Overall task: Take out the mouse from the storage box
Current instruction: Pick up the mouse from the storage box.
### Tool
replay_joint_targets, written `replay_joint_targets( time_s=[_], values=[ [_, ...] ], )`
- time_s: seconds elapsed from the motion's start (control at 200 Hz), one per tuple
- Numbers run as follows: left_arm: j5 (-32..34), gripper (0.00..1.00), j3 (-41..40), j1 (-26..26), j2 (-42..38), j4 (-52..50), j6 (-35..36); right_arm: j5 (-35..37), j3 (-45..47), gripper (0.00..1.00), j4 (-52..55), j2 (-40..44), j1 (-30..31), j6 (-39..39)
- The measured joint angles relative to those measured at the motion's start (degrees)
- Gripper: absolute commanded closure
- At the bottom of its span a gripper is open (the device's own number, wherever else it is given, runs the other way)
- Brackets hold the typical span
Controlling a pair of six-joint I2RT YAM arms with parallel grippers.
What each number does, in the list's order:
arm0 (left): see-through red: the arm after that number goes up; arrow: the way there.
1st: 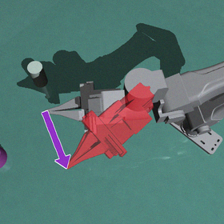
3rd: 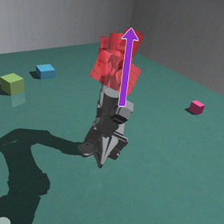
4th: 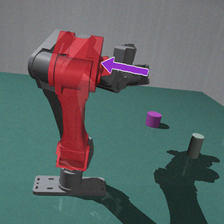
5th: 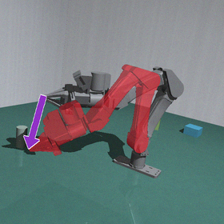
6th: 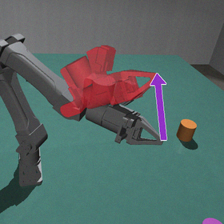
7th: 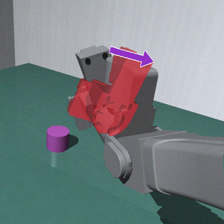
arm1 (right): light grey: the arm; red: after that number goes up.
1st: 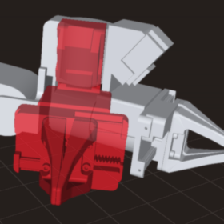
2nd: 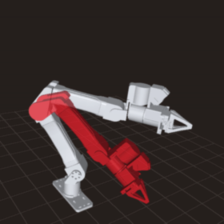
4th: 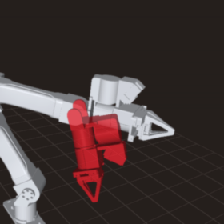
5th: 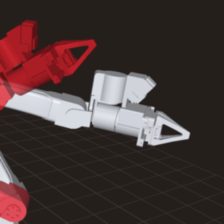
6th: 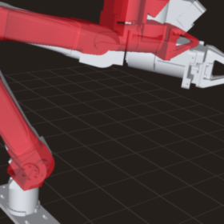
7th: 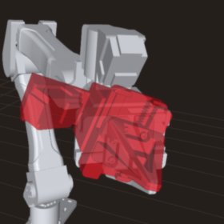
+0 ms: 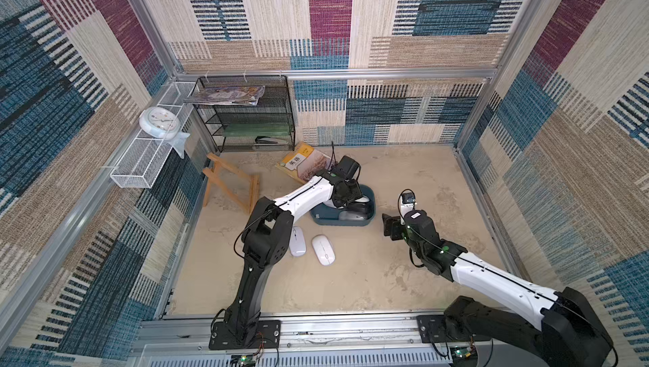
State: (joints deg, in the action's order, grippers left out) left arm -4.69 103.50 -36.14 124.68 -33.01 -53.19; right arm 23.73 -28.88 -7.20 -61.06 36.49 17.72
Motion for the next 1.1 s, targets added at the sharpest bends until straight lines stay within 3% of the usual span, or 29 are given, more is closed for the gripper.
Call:
replay_joint_targets(
  time_s=[0.776,1.102],
  values=[
    [1.1,0.49,7.5,-0.3,8.4,1.1,-1.9,-1.9,0.8,0.14,-1.2,0.9,-0.1,0.0],
    [1.5,0.38,5.4,-0.6,8.2,5.3,-0.4,-2.8,1.0,0.14,-1.4,0.8,-0.2,0.0]
  ],
)
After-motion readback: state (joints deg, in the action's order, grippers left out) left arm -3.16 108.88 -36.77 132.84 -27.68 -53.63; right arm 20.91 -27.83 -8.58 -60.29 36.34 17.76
